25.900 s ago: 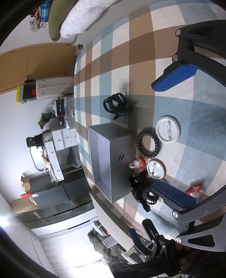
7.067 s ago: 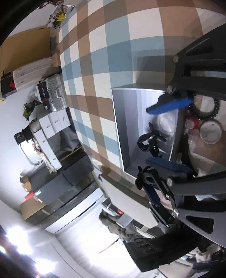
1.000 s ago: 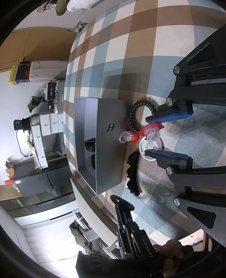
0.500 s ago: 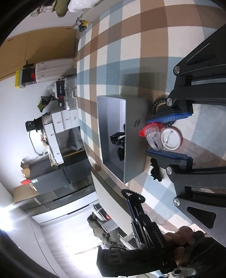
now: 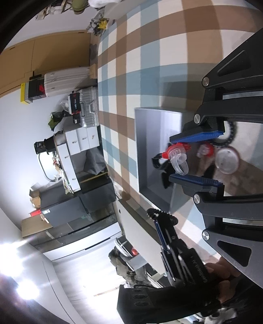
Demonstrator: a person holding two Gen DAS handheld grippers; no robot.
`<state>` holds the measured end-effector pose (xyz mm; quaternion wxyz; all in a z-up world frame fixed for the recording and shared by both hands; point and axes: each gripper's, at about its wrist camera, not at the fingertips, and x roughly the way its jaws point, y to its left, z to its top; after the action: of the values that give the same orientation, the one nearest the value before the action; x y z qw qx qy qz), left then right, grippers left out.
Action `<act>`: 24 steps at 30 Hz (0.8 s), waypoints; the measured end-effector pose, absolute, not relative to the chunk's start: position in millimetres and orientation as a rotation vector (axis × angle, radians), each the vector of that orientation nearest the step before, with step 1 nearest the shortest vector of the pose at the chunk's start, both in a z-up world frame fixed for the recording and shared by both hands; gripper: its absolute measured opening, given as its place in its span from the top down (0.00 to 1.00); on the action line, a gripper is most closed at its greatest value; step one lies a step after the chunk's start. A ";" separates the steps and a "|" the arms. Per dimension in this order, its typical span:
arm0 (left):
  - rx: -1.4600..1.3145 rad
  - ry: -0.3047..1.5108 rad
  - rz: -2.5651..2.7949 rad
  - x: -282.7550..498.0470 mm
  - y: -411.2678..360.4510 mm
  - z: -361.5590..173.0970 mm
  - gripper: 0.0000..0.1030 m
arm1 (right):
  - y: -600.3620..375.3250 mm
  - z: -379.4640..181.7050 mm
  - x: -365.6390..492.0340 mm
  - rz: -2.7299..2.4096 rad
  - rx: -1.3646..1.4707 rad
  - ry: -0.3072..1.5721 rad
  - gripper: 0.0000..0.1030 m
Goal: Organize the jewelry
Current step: 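Carry the clear piece and the spiral hair tie over the grey box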
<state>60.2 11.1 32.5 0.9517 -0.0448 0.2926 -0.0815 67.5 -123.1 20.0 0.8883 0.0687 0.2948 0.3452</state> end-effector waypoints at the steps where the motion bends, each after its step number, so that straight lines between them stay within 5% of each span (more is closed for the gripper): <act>1: -0.093 0.597 -0.162 62.6 11.4 32.0 0.96 | -121.2 21.3 71.2 0.716 0.142 0.614 0.71; 24: -0.048 0.654 -0.121 85.8 0.6 16.5 0.96 | -114.8 4.6 104.1 0.709 0.188 0.692 0.71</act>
<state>85.8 0.6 16.5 0.9449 -0.0234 0.3212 -0.0596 104.1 -114.8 4.6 0.8755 0.0901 0.3316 0.3397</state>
